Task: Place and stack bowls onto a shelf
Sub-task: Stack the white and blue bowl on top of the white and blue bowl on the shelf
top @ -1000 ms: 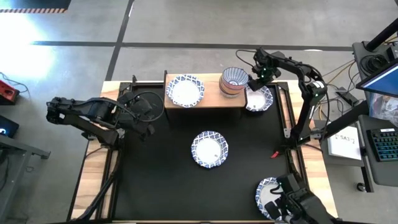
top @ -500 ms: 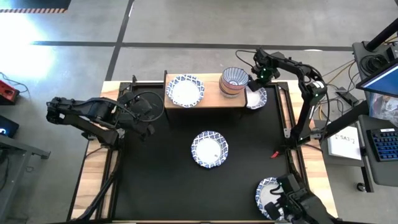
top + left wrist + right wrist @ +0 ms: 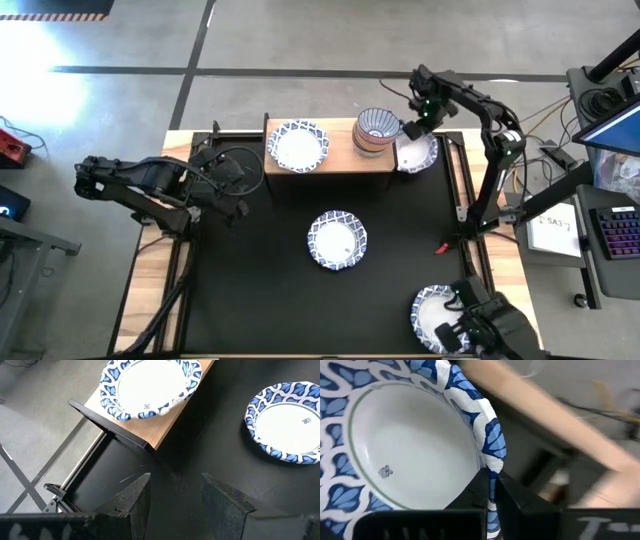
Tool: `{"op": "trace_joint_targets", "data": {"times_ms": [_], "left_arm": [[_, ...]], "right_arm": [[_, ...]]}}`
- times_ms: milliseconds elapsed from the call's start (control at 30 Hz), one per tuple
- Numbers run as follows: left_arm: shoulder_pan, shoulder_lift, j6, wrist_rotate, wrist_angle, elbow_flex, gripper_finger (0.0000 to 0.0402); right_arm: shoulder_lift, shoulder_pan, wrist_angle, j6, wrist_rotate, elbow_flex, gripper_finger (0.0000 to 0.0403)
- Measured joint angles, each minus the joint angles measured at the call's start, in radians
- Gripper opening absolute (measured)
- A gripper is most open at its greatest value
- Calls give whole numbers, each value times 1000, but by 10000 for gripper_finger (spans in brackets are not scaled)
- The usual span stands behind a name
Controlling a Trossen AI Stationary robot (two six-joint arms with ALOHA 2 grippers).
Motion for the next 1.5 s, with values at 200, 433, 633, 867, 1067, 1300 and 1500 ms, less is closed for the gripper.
{"op": "trace_joint_targets", "data": {"times_ms": [200,433,633,867,1067,1300,1500], "left_arm": [[0,0,0,1,0,0,153],[0,0,1,2,0,0,153],[0,0,-1,3,0,0,153],[0,0,-9,3,0,0,153],[0,0,-17,3,1,0,153],[0,0,-17,1,25,0,153],[0,0,-9,-54,71,0,153]], "right_arm": [[0,-2,-92,46,137,146,9],[0,0,-189,59,155,334,9],[0,-1,-224,99,239,506,9],[0,1,-221,119,244,659,9],[0,10,-203,140,241,775,9],[-33,48,-76,183,175,826,9],[-58,101,24,231,16,826,9]]}}
